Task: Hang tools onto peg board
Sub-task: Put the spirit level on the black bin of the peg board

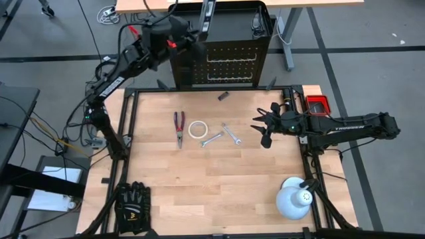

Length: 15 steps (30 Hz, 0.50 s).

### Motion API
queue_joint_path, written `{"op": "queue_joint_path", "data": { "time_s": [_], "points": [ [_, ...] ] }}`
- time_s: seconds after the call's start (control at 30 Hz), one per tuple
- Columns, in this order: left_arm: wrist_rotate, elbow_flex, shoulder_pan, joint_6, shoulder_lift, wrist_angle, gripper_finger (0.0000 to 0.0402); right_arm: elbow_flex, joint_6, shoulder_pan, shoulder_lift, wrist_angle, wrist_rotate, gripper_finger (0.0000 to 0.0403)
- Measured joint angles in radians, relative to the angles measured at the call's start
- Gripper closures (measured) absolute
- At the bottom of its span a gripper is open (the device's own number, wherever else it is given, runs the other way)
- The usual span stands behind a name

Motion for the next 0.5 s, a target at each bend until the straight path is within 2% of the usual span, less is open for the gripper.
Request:
{"op": "queue_joint_path", "data": {
  "time_s": [0.33, 0.5],
  "points": [
    [0.0, 0.006, 0.011, 0.026, 0.037, 0.094, 0.0361, 0.0, -0.014, 0.0, 0.0, 0.014, 0.0, 0.0247],
    [-0.044, 0.099, 0.015, 0.063, 0.096, 0.059, 0.0361, 0.0, -0.018, 0.0, 0.0, 0.025, 0.0, 0.0247]
  ]
}}
